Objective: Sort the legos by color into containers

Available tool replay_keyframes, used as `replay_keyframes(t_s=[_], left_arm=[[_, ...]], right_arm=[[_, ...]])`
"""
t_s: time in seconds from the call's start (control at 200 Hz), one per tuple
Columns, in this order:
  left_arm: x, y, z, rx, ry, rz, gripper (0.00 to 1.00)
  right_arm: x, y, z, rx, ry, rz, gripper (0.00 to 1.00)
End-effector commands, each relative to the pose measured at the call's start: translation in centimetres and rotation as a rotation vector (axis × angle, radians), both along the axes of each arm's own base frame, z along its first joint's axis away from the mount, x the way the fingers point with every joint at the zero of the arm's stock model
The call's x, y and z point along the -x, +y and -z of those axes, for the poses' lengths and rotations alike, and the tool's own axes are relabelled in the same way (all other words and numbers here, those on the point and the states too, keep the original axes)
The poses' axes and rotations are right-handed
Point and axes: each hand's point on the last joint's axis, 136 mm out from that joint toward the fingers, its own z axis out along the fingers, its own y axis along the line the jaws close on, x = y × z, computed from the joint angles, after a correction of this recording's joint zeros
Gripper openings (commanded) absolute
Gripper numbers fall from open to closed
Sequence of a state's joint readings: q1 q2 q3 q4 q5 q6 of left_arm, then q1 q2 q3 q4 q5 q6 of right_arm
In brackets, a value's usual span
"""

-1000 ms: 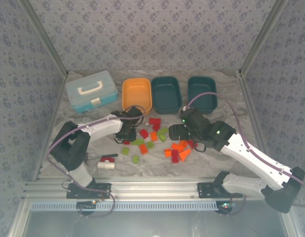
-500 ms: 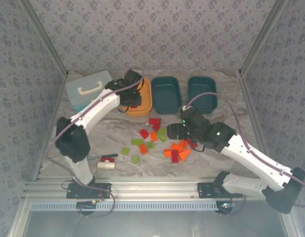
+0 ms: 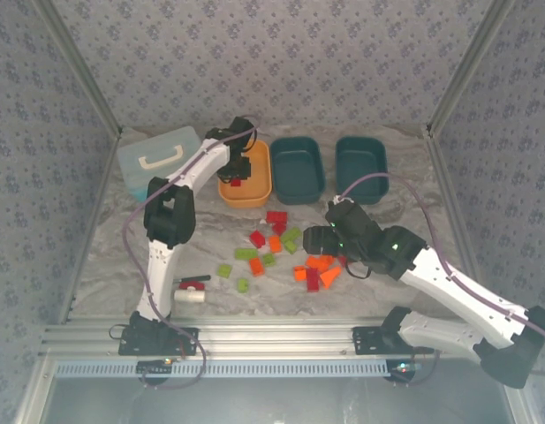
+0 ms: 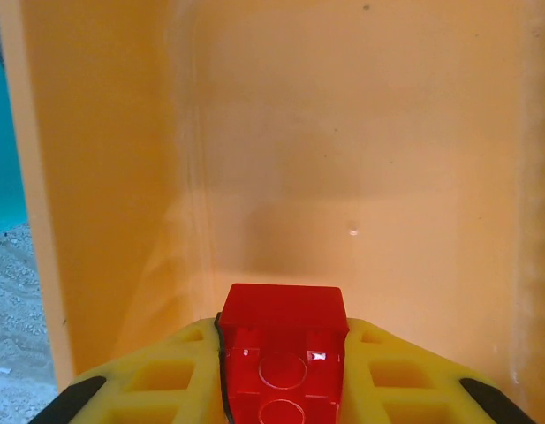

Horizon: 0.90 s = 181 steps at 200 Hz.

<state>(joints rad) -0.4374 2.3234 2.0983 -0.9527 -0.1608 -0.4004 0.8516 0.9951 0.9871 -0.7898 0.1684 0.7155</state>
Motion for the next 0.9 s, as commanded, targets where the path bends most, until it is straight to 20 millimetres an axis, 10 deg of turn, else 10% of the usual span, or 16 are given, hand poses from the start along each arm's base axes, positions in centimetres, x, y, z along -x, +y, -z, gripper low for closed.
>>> replay_keyframes(t_s=[0.0, 0.48, 0.899], left_arm=[[0.6, -0.2, -0.3, 0.003, 0.032, 0.021, 0.26], [0.8, -0.4, -0.7, 0.02, 0.038, 0.028, 0.44], [1.7, -1.9, -10.4, 0.167, -0.114, 0.032, 0.59]], right_arm=[[0.8, -1.7, 1.7, 0.05, 0.048, 0.067, 0.8], [1.0, -6.3, 5.5, 0.176, 0.162, 0.266, 0.76], [2.5, -7.4, 8.7, 0.166, 0.296, 0.397, 0.54]])
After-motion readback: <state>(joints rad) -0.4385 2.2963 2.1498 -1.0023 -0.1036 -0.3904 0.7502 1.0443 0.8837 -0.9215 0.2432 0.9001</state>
